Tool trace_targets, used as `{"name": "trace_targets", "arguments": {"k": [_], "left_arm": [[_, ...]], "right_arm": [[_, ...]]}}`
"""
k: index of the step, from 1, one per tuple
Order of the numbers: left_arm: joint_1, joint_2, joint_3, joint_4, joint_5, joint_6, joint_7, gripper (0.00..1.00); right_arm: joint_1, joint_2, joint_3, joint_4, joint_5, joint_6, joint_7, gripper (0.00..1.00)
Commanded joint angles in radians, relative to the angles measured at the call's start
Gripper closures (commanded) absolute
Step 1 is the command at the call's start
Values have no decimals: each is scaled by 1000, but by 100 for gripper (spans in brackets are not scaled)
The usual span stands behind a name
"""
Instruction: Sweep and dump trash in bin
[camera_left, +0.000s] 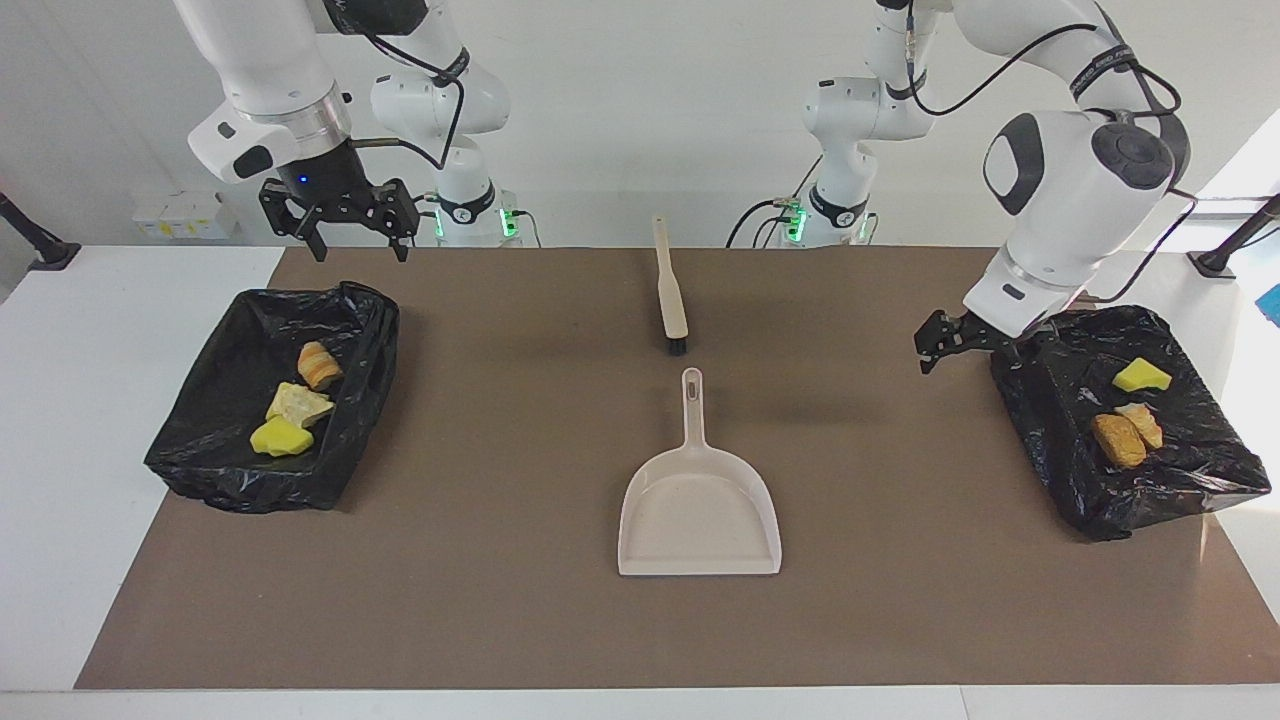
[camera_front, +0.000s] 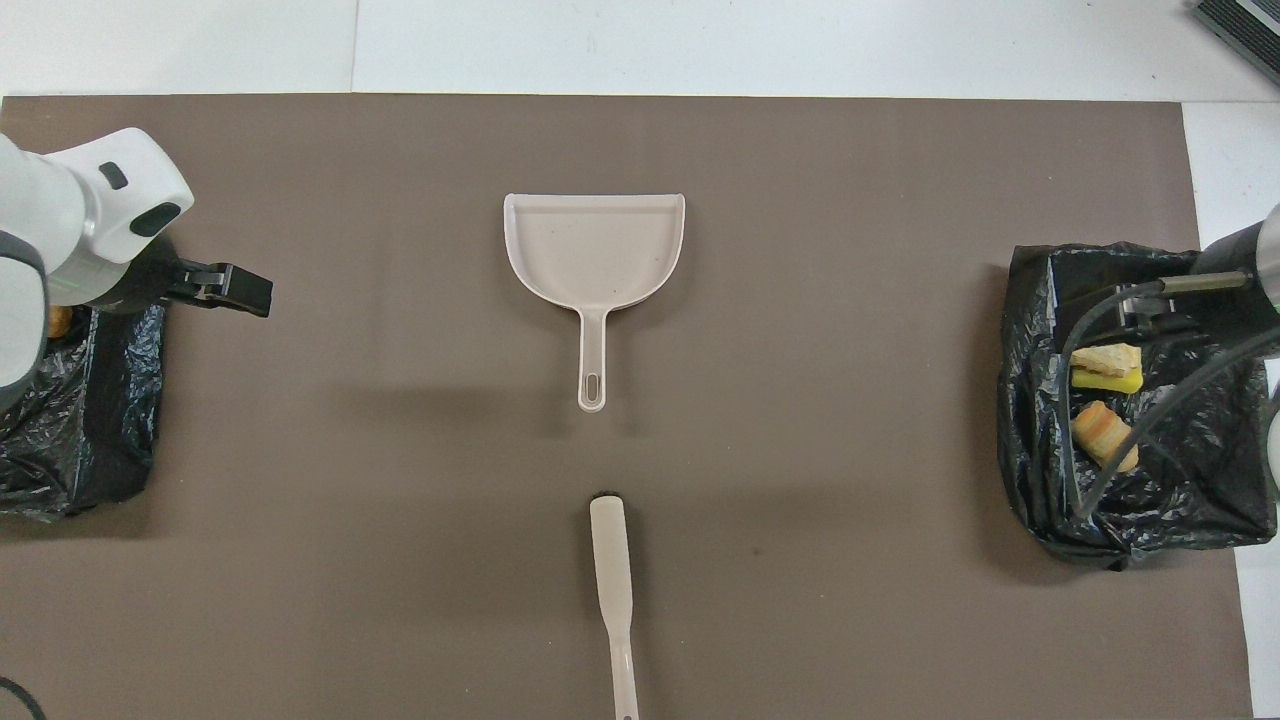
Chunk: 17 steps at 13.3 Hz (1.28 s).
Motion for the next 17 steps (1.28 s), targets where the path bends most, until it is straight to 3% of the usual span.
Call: {"name": "trace_targets", "arguments": {"k": [1,5,9,10,11,17], "left_arm": [[5,-69,-12,-7,22,-53,24,0],[54,-173,-7,-74,7,-101,13,0],[49,-198,-9,-67,10,-118,22,0],[54,-224,-9,-62,10,-188,11,0],[54,-253,-9,-99,10,-181,19,0],[55,-244,-7,-84,10,-170,25,0]], "right_arm": [[2,-58,-8,-80,6,14,-6,0],[-7,-43,-10,-57,8,20,-19,0],[-10,-37,-10,-52,23,40,-23,0],[-8,-20,-10,-22,22,31,-17,0],[-5,-15,-8,-12,20,29,-16,0],[9,5,-7,21,22,30,-7,0]]}}
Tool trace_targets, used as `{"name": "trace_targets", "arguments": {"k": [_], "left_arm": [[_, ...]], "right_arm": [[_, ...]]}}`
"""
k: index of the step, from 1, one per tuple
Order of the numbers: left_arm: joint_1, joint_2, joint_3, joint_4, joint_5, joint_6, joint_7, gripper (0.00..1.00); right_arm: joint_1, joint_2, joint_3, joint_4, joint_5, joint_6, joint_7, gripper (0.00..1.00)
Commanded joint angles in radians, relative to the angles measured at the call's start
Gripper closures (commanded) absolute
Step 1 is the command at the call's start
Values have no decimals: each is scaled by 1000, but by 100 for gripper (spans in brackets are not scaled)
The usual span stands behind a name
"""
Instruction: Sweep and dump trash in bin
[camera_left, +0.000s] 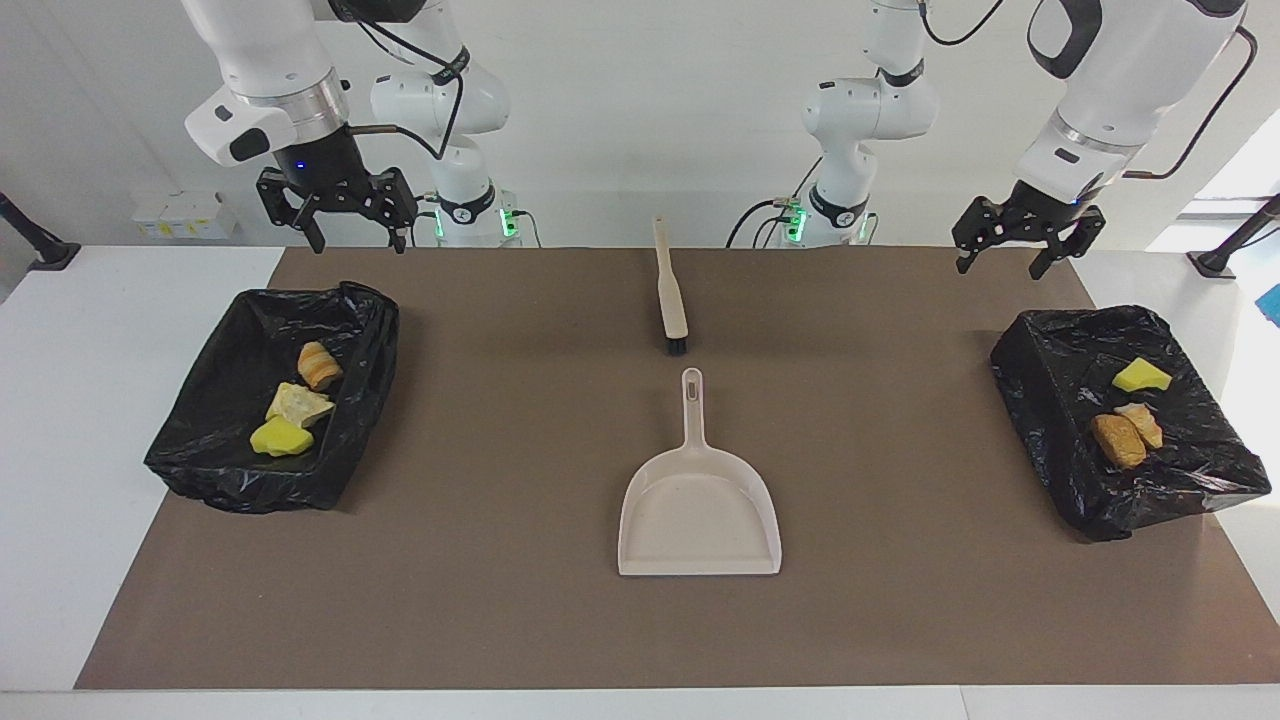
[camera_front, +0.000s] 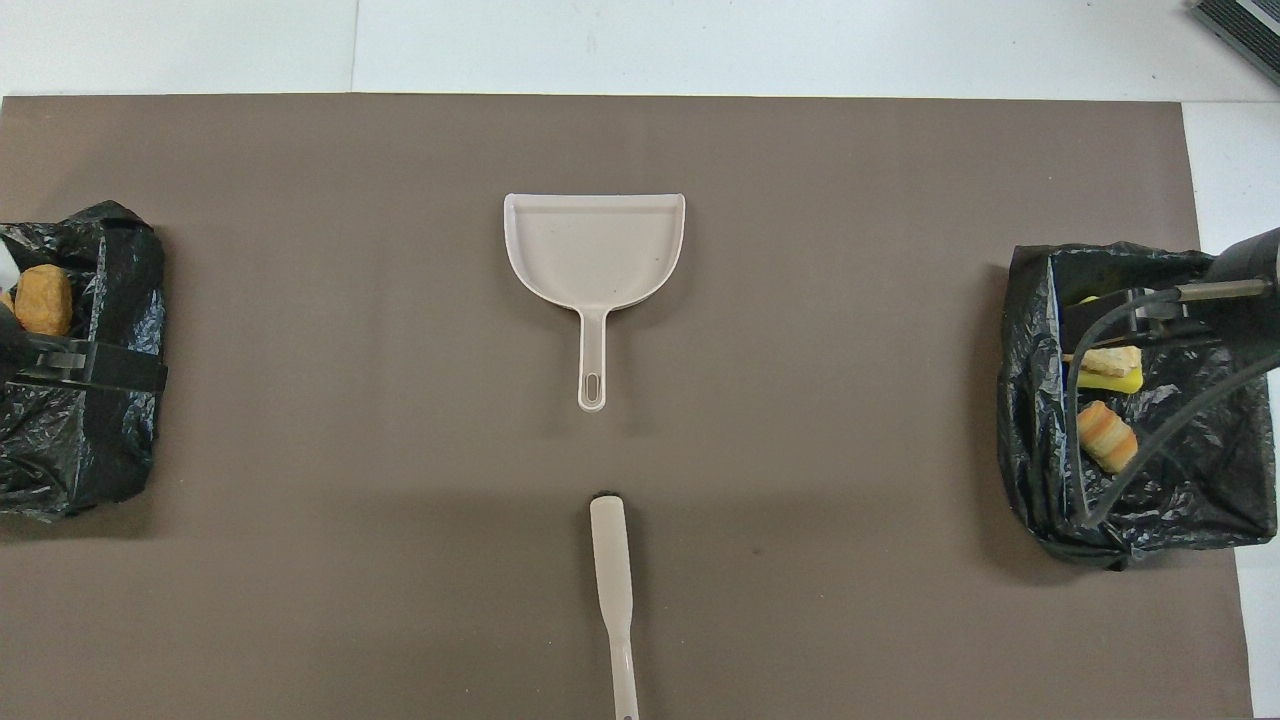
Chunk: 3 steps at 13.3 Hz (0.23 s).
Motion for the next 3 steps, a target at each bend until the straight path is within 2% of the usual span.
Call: {"name": "trace_targets", "arguments": {"k": [1,3], "left_arm": [[9,-16,-4,-18,6,-11,9,0],[9,-16,-4,-19,6,-15,9,0]], "right_arm": [[1,19,-1,19,16,9,-7,0],[1,19,-1,19,18,9,-9,0]]}}
